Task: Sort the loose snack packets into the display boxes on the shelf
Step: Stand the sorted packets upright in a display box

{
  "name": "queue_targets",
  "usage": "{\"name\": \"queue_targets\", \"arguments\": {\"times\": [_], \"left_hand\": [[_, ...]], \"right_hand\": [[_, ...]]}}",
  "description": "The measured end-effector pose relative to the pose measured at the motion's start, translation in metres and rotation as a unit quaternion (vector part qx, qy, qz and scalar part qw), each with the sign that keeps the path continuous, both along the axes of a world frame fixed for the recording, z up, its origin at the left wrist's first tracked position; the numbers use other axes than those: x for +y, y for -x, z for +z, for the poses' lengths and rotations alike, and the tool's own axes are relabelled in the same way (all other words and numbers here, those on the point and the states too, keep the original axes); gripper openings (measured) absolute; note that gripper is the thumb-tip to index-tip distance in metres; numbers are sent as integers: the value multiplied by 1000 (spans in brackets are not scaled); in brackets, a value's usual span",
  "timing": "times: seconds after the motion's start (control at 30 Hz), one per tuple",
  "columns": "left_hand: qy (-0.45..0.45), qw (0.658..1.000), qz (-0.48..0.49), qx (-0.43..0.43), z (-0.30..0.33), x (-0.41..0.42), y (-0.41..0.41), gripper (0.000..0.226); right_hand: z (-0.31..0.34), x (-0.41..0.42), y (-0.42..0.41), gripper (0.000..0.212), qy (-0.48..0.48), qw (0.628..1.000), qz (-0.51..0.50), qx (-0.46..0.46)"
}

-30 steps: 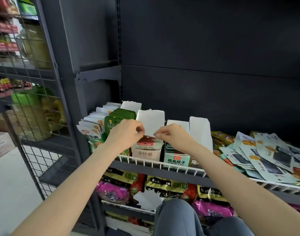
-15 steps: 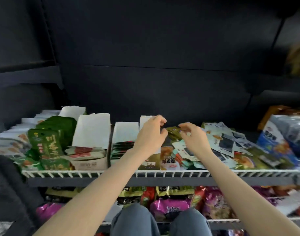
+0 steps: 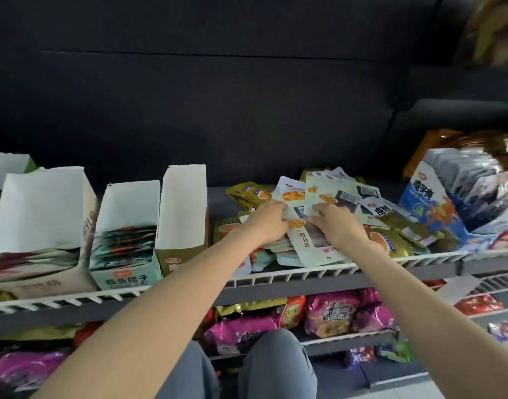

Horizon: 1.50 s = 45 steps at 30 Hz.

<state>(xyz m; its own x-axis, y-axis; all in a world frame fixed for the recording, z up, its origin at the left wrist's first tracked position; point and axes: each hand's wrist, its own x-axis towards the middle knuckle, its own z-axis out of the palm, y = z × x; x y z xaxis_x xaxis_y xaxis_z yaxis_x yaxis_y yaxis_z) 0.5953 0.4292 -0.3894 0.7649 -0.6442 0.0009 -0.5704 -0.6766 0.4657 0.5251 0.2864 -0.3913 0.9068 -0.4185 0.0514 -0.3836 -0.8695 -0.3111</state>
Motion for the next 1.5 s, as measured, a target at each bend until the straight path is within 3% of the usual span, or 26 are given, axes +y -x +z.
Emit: {"name": "queue_targets", "arguments": {"times": [0.07,0.2,0.4,0.57,0.77,1.0,1.17,1.3,1.5], "left_hand": [[31,999,14,10,-2,0,-1,51],[151,988,-1,25,10,1,6,70],[201,978,-11,-46,45,27,18,13],[201,968,30,-144,71,67,39,5],[300,929,85,-202,105,147,65,10],[373,893,130,-217,123,261,80,7],[360,884,194,-227,119,325,75,5],[331,886,249,-209,106,359,62,10],[297,895,240,-229,90,384,55,34]], "right_hand": [[2,4,2,31,75,997,24,-27],[16,13,9,24,-23,982,81,-166],[49,34,26,17,-161,928,113,-316],[70,61,40,14,-287,884,97,-356],[87,114,49,18,-389,857,160,-298],[114,214,35,18,-396,830,259,-296],[113,281,15,21,-387,822,286,-304],[101,315,-2,20,-366,839,298,-271],[81,335,-23,22,-236,892,337,-186]]}}
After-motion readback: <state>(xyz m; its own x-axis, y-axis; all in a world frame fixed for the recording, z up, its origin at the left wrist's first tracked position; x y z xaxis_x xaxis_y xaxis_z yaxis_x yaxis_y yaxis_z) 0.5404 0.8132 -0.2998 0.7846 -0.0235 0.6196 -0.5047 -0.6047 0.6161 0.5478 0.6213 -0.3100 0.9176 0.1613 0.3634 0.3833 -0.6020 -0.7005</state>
